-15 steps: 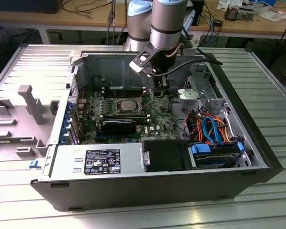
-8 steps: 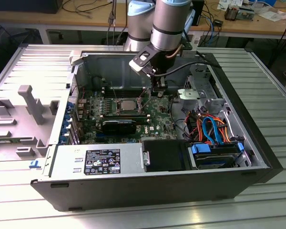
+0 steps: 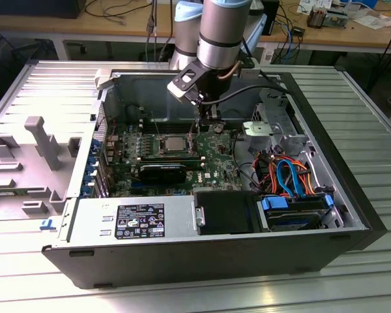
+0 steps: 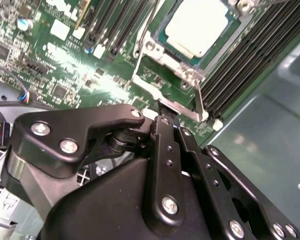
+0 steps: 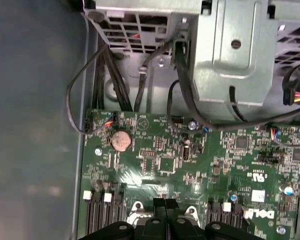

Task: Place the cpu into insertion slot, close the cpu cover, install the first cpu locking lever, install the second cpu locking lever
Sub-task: 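Close the cpu cover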

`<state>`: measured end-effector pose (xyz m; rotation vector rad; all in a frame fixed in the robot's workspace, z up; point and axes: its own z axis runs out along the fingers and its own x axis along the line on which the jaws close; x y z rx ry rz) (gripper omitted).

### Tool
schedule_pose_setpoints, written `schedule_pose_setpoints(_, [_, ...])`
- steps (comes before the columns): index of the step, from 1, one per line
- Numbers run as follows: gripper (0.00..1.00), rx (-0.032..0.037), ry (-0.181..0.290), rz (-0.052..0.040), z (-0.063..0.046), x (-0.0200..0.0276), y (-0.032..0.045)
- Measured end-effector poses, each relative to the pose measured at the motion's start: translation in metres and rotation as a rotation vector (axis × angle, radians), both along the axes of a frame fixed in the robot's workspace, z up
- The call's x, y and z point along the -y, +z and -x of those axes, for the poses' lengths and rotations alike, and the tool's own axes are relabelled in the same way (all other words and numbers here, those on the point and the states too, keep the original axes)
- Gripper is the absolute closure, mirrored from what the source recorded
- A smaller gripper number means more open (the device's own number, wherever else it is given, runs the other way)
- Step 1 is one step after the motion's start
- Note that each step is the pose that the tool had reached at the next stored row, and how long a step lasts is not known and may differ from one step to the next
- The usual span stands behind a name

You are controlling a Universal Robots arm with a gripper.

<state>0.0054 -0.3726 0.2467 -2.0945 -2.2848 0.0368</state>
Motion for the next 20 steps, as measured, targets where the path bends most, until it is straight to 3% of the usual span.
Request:
schedule_pose_setpoints(11, [0.89,0.0001,0.000,-0.0018,0.020,0.0001,-0.0024])
schedule_pose_setpoints(20, [0.89,0.0001,0.002,-0.0020,0.045,0.0011,-0.0133])
